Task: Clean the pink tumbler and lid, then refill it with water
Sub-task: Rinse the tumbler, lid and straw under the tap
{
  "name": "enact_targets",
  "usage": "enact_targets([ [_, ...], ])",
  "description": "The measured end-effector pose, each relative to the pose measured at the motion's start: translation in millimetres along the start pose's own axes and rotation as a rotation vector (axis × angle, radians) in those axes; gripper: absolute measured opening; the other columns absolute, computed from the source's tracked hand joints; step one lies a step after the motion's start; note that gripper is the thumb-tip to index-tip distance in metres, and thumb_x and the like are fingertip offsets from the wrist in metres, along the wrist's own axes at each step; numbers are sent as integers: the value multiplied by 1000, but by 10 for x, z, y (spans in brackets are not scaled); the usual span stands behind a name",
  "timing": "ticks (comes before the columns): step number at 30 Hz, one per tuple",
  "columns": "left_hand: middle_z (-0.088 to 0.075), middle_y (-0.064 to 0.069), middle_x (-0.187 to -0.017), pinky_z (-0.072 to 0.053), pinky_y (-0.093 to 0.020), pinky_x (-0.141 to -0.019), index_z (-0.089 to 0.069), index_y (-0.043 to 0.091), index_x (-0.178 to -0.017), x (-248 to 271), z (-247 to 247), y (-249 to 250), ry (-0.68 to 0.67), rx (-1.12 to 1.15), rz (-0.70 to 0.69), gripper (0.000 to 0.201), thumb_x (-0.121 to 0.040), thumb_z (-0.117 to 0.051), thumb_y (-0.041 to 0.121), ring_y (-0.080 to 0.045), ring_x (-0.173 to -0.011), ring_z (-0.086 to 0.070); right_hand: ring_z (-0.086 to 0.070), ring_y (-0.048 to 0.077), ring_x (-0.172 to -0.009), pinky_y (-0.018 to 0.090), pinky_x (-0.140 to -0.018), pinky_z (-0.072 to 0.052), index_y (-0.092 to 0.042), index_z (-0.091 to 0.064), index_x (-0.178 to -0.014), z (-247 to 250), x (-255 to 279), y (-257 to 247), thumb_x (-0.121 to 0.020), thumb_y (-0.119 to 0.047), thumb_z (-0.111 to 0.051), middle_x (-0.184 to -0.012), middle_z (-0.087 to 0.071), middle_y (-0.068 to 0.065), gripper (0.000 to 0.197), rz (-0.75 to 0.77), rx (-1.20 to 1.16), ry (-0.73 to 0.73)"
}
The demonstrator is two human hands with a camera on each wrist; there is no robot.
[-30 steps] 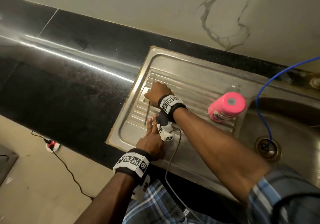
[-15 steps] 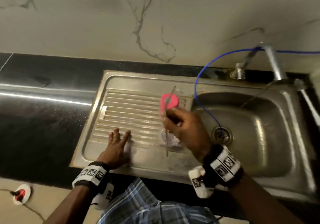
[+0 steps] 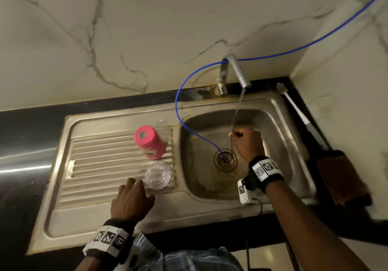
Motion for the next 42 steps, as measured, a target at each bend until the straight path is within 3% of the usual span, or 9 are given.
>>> enact_targets([
  [3, -46, -4, -138, -53, -48, -92, -61, 22, -133, -82, -79, -48, -69, -40, 29, 54, -91, -69, 56, -34, -131, -51, -66, 29, -75, 31, -66, -46, -16, -68, -76, -22, -252, 48, -94, -34, -69, -75, -71, 6, 26, -6, 20, 6],
  [7, -40, -2, -139, -53, -46, -88, -61, 24, -133, -102, -167, -71, -104, -81, 4, 63, -84, -76, 61, -32, -131, -49, -63, 26, -72, 28, -65, -38, -10, -71, -79, 16, -491, -18, -98, -28, -67, -76, -71, 9, 26, 12, -8, 18],
  [12, -40, -4, -136, -54, -46, -96, -61, 22, -134, -110, -200, -36, -98, -85, -32, 67, -81, -81, 57, -34, -127, -52, -69, 29, -76, 34, -71, -52, -8, -74, -85, 63, -684, 9, -99, -27, -65, -77, -73, 9, 25, 0, -85, 35],
  [16, -42, -6, -135, -53, -45, -97, -61, 18, -132, -105, -191, 10, -73, -94, -49, 63, -83, -82, 53, -35, -126, -54, -71, 24, -80, 35, -77, -57, -10, -78, -93, 59, -726, -30, -98, -25, -66, -83, -76, 6, 20, 33, -110, 37],
  [21, -44, -7, -136, -52, -41, -97, -61, 18, -132, -99, -185, 34, -46, -112, -78, 61, -86, -81, 53, -35, -125, -54, -69, 23, -77, 30, -71, -49, -8, -76, -96, 3, -724, -76, -100, -23, -64, -81, -73, 5, 20, 51, -109, 12],
  [25, -46, -6, -130, -52, -41, -95, -65, 21, -131, -113, -174, 7, -44, -107, -88, 58, -84, -82, 52, -36, -120, -56, -69, 26, -78, 39, -76, -58, -7, -76, -92, 28, -747, -43, -99, -24, -65, -82, -74, 8, 21, 35, -113, 59],
  [33, -47, -8, -134, -51, -40, -97, -64, 19, -132, -113, -176, 13, -25, -99, -97, 59, -86, -81, 52, -36, -121, -56, -69, 27, -78, 41, -75, -59, -7, -76, -95, 130, -775, -137, -100, -23, -64, -85, -76, 10, 21, 65, -117, 117],
  [39, -49, -8, -133, -51, -41, -98, -65, 19, -133, -114, -160, 4, -18, -78, -107, 59, -86, -81, 51, -36, -120, -57, -68, 22, -78, 32, -72, -55, -11, -76, -98, 167, -732, -266, -101, -26, -63, -86, -76, 6, 20, 157, -4, 141],
  [42, -50, -9, -133, -51, -40, -99, -66, 19, -133, -116, -158, 1, -17, -80, -109, 59, -86, -81, 52, -36, -120, -58, -69, 23, -80, 29, -72, -52, -9, -77, -102, 200, -718, -214, -100, -24, -64, -90, -77, 7, 20, 127, -5, 166],
])
Point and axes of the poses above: each hand's wrist, its own x-axis away from the middle knuckle, its own z-axis out of the back of the hand, y = z × x, the point moved 10 cm from there along -x, towards the middle knuckle
